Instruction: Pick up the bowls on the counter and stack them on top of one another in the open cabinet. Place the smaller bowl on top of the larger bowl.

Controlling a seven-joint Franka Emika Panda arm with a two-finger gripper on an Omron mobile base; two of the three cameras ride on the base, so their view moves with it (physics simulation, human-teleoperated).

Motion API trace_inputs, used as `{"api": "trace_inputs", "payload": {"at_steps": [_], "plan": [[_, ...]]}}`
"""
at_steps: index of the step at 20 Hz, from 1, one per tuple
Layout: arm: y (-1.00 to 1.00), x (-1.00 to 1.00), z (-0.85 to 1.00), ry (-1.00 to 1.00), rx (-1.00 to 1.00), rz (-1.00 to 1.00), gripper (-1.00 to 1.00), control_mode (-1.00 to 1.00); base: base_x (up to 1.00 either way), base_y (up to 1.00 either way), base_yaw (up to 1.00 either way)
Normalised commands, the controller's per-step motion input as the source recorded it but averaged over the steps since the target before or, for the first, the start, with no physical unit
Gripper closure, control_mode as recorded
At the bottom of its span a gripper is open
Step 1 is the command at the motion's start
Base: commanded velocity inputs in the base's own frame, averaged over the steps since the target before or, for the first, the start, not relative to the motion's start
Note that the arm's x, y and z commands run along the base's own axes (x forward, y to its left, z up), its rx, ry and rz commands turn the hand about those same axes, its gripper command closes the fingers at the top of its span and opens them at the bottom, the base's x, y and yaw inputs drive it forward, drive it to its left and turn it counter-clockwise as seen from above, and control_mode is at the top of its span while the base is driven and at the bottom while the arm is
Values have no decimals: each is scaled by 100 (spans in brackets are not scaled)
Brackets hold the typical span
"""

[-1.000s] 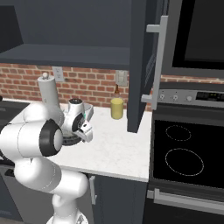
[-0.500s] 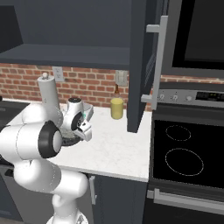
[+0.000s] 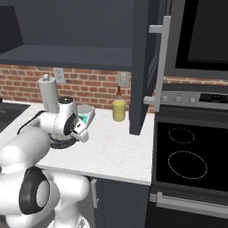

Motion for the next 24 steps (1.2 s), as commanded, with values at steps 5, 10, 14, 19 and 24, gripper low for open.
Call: {"api": "trace_inputs", "payload": {"at_steps": [5, 10, 14, 19, 24], "plan": [[0, -38, 65, -18, 0, -10, 100, -100, 0, 0, 0], [0, -38, 73, -9, 1, -28, 100, -100, 0, 0, 0], [-13, -41, 80, -1, 8, -40, 100, -100, 0, 0, 0], [-23, -35, 80, 0, 14, -33, 100, -100, 0, 0, 0], [-13, -46, 80, -3, 23, -26, 100, -100, 0, 0, 0]]}}
